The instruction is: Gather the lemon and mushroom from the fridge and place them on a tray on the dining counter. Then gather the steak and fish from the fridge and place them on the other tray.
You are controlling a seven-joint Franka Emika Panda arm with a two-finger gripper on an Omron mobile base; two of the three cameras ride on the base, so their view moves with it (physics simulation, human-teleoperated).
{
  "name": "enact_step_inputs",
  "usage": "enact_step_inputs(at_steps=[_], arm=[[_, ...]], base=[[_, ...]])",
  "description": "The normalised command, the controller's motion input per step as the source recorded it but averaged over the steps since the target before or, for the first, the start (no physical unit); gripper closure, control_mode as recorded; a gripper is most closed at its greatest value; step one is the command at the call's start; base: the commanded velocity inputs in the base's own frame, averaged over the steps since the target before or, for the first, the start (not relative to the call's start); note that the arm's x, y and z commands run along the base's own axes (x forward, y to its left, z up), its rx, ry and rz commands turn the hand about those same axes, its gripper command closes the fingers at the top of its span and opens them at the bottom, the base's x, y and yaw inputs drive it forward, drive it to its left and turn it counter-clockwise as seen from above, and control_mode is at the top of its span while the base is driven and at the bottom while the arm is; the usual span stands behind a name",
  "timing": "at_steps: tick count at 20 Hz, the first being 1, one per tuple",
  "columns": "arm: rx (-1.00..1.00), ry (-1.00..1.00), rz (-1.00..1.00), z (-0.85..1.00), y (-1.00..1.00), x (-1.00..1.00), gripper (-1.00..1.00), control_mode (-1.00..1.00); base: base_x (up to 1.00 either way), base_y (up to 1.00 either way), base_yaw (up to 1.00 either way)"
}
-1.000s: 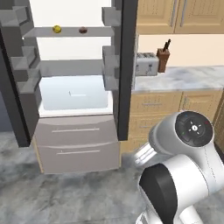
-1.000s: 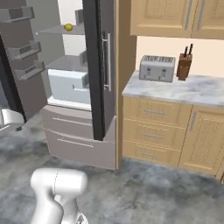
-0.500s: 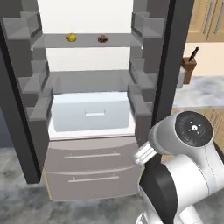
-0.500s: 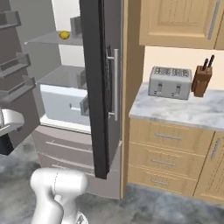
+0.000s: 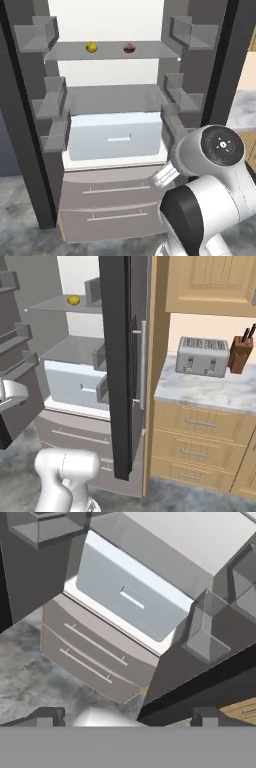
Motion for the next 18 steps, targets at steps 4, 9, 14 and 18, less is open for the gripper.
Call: enact_step_inputs(at_steps=[4, 9, 14, 18], arm=[[0.00, 0.00, 0.00, 0.00, 0.00, 0.00, -1.00, 1.00], [0.00, 0.00, 0.00, 0.00, 0.00, 0.00, -1.00, 1.00], [0.00, 0.00, 0.00, 0.00, 0.00, 0.00, -1.00, 1.00], [0.00, 0.00, 0.00, 0.00, 0.00, 0.00, -1.00, 1.00]], base=[[0.16, 0.87, -0.19], [0.39, 0.41, -0.15], [0.51, 0.03, 0.00], [0.44, -0.05, 0.03]])
